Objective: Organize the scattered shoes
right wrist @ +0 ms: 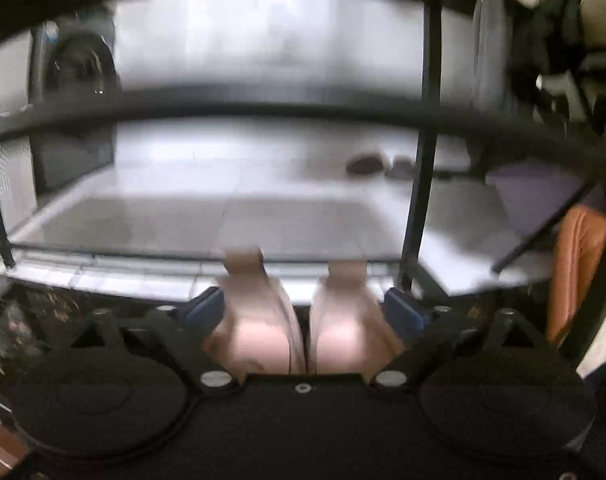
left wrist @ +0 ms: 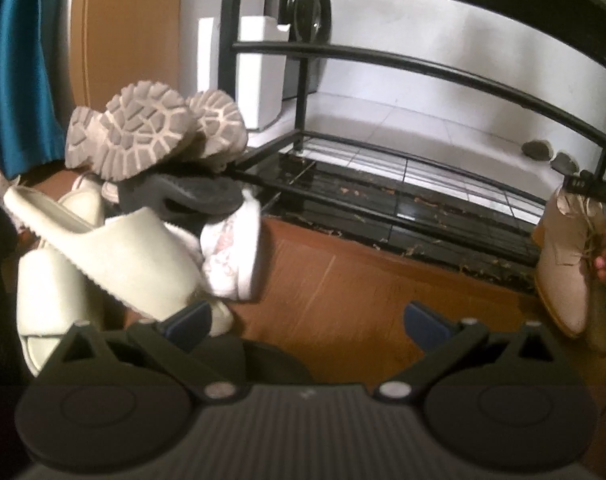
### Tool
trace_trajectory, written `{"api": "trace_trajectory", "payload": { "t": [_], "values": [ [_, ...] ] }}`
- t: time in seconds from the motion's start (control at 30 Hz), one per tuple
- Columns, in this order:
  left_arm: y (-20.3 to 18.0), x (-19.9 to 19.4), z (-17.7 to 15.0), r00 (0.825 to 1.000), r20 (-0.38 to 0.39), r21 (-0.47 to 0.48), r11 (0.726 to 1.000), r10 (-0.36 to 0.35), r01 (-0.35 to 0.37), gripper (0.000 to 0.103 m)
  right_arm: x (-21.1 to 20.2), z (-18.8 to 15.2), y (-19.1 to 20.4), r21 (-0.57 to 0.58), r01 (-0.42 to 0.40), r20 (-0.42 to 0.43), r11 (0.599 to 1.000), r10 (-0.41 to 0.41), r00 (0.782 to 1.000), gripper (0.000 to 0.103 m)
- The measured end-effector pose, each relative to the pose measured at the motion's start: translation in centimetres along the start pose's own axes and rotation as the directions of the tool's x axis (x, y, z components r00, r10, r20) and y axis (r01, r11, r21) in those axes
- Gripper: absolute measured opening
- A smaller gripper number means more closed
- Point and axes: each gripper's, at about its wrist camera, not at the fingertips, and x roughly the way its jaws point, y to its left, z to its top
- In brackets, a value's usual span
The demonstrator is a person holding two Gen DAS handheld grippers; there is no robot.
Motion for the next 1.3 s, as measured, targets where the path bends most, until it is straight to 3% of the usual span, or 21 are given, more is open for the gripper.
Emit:
{"api": "trace_trajectory", "payload": {
  "t": [0.17, 0.3, 0.37, 0.47, 0.6, 0.83, 1.03, 1.17, 1.3],
  "values": [
    [-1.6, -1.2, 0.3, 0.999, -0.007, -0.019, 0.999, -0.036, 0.036, 0.102, -6.5, -1.3, -3.7, 0.071, -0.037, 0.053, 0.997, 0.034, 0.998, 0.091],
    [-3.7, -2.5, -0.1, 0.995, 0.012, 0.042, 0.995, -0.096, 0.095, 0.102, -8.7, -4.0, -6.6, 0.036, 0.017, -0.032, 0.999, -0.016, 0.999, 0.091],
    [-4.3, -2.9, -0.4, 0.995, 0.016, 0.073, 0.992, -0.103, 0.101, 0.102, -9.3, -5.5, -7.4, 0.053, 0.009, -0.102, 0.999, -0.003, 0.995, 0.091],
    [-4.7, -3.0, -0.6, 0.996, 0.005, 0.083, 0.993, -0.088, 0.087, 0.102, -9.6, -7.7, -6.5, 0.013, -0.033, -0.181, 0.999, 0.035, 0.983, 0.091],
    [-5.0, -2.9, -0.8, 0.998, -0.018, 0.084, 0.995, -0.056, 0.058, 0.102, -8.8, -8.8, -4.4, -0.060, -0.063, -0.160, 0.996, 0.053, 0.986, 0.090],
    [-4.9, -2.5, -0.9, 0.999, -0.044, 0.099, 0.995, -0.004, 0.009, 0.102, -5.9, -10.3, -4.4, 0.010, -0.036, -0.245, 0.999, 0.038, 0.969, 0.092],
    [-5.4, -1.7, -1.2, 0.997, -0.073, 0.115, 0.993, 0.011, -0.003, 0.102, -5.1, -11.1, -3.8, -0.006, -0.069, -0.231, 0.998, 0.066, 0.971, 0.072],
    [-5.4, -1.7, -1.1, 0.997, -0.069, 0.121, 0.993, 0.024, -0.015, 0.102, -4.8, -10.6, -4.7, 0.068, -0.087, -0.233, 0.994, 0.100, 0.967, 0.056],
    [-5.4, -1.3, -1.2, 0.996, -0.087, 0.110, 0.994, 0.028, -0.019, 0.102, -5.3, -9.7, -6.5, 0.178, -0.095, -0.194, 0.979, 0.129, 0.973, 0.052]
  ]
}}
